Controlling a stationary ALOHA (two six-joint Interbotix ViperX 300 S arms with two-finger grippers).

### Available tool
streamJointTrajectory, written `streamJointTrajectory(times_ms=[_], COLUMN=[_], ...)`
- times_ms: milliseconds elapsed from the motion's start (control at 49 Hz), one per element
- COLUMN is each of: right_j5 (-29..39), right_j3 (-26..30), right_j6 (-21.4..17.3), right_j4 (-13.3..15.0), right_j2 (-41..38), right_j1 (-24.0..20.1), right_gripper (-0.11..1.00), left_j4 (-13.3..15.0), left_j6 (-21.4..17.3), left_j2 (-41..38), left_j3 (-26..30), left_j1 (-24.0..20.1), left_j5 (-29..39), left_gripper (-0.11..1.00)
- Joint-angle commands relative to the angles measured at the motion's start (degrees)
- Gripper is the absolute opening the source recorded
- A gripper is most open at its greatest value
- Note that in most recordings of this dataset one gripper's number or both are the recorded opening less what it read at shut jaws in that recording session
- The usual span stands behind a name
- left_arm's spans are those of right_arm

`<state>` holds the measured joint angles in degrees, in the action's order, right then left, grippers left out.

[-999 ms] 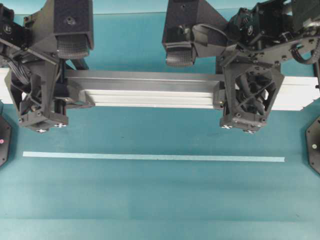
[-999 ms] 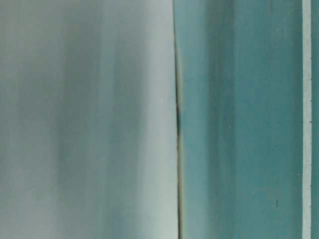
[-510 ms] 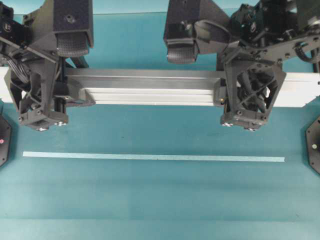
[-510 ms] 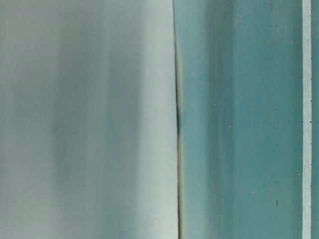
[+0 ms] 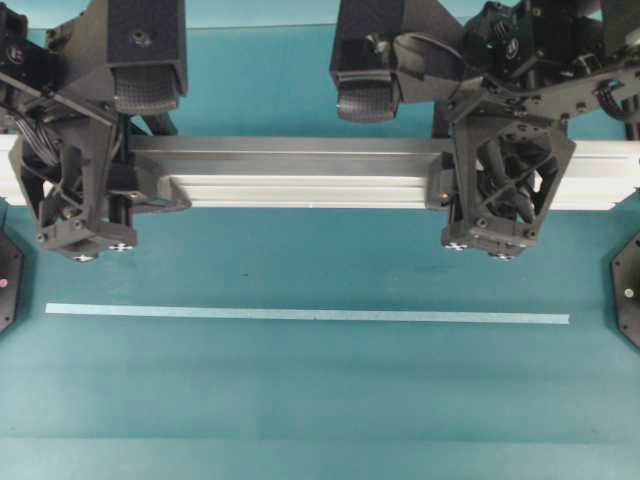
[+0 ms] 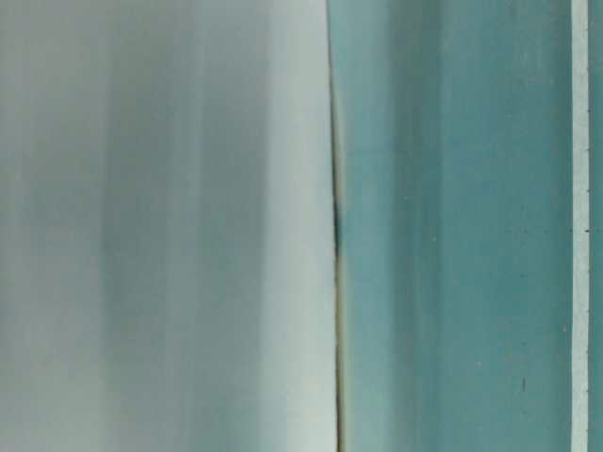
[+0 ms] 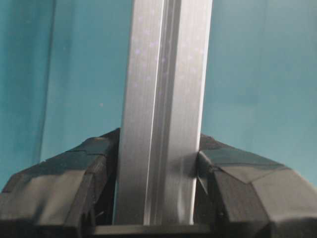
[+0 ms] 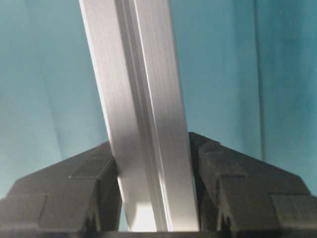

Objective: Lift the metal rail with both hands.
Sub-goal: 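Lower the held rail back toward the table with both grippers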

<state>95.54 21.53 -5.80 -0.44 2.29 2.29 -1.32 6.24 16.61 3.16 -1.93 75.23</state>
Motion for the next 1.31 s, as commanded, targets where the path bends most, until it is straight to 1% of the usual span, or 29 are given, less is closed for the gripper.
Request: streamJointTrajectory(times_ms=[0,122,265,367,408,530,693,918,1142,1285], right_j5=[-2.99,-4.57,-8.26,-12.92,-15.82,-22.59,-30.67,-39.81,-45.88,-50.89], right_j3=[-1.58,-6.06,-13.18,-18.02,-20.65,-27.42,-33.57,-40.96,-44.65,-47.11], right_j6=[0.44,2.2,5.27,6.59,7.03,7.56,7.29,7.73,7.38,6.94], right_j4=[0.44,0.44,0.44,0.44,0.44,0.44,0.44,0.44,0.35,0.18], right_j2=[0.18,-0.09,0.0,0.35,0.44,0.62,0.09,-1.93,-4.48,-5.98], right_j1=[0.26,0.18,0.44,0.44,0.53,0.88,1.05,0.79,-0.09,-0.97], right_gripper=[0.38,0.38,0.38,0.38,0.38,0.38,0.38,0.38,0.38,0.38], left_j4=[-0.26,-0.26,-0.26,-0.26,-0.26,-0.26,-0.26,-0.26,-0.26,-0.18], left_j6=[0.53,0.62,0.0,-0.97,-1.14,-1.14,-1.41,-1.41,-1.14,-0.62], left_j2=[0.0,0.18,0.26,-0.18,-0.62,-1.58,-3.6,-8.53,-14.68,-16.61], left_j3=[-0.97,-4.83,-11.43,-17.23,-19.16,-23.99,-29.0,-33.13,-35.33,-36.47], left_j1=[-0.44,-0.53,-0.79,-0.88,-0.88,-0.97,-1.67,-2.11,-2.46,-2.46], left_j5=[-1.41,-3.52,-9.84,-15.12,-16.52,-20.83,-26.63,-34.19,-39.29,-42.98], left_gripper=[0.37,0.37,0.37,0.37,0.37,0.37,0.37,0.37,0.37,0.37])
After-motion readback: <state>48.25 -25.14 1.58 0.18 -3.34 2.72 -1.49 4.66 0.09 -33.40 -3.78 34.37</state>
